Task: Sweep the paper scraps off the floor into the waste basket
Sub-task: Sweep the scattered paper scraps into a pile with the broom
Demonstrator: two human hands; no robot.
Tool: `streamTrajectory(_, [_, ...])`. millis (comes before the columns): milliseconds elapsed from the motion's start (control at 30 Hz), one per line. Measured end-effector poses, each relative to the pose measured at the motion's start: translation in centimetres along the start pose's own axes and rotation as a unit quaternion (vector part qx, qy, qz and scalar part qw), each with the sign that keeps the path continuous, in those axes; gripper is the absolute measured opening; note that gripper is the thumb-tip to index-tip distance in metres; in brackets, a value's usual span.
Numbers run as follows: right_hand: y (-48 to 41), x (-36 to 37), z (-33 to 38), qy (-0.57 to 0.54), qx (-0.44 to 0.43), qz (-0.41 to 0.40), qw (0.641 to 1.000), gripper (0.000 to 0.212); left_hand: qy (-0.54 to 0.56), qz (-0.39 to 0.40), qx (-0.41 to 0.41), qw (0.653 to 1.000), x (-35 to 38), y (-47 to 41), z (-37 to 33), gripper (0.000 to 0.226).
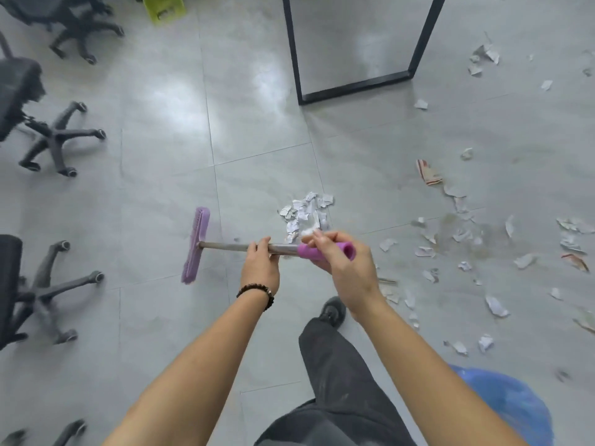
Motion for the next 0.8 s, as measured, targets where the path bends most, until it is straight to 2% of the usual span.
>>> streamTrajectory(100, [-3.1, 0.4, -1.3, -0.003, 0.014, -0.002, 1.000, 0.031, 0.008, 0.033, -0.030, 0.999, 0.6, -3.8, -0.9, 0.043])
streamTrajectory(233, [-6.7, -3.0, -0.9, 0.025, 0.036, -0.034, 0.998, 0.037, -0.037, 0.094, 0.008, 0.995, 3.6, -7.1, -5.4, 0.044])
streamTrajectory(333, [-7.5, -7.8, 1.5, 0.080, 0.026, -0.101, 0.991, 0.035, -0.079, 0.155, 0.092, 0.980, 6.8, -6.7, -10.9, 0.042])
streamTrajectory(400, [-7.4, -11.5, 3.9, 0.073, 0.017, -0.180, 0.981, 0.034, -0.102, 0.184, 0.167, 0.963, 8.8, -5.6, -15.0, 0.037])
streamTrajectory(500, [-7.0, -16.6, 8.1, 0.052, -0.009, -0.285, 0.957, 0.044, -0.141, 0.215, 0.262, 0.930, 10.9, -3.3, -21.4, 0.029])
streamTrajectory(667, [-4.8, -21.0, 13.1, 0.077, -0.055, -0.371, 0.924, 0.045, -0.193, 0.251, 0.369, 0.874, 12.2, 0.7, -28.9, 0.022])
streamTrajectory(800, [-2.9, -22.4, 16.3, 0.068, -0.088, -0.421, 0.900, 0.044, -0.241, 0.229, 0.450, 0.829, 10.9, 3.0, -32.7, 0.027])
Point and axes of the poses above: each hand's wrist, its own y-axis away from the middle knuckle, its own x-axis out of the palm, z = x × y, the point moved 1 cm from there along -y, towards the middle knuckle, and after that the axes turned 9 degrees about -x, right-handed, at the moved point
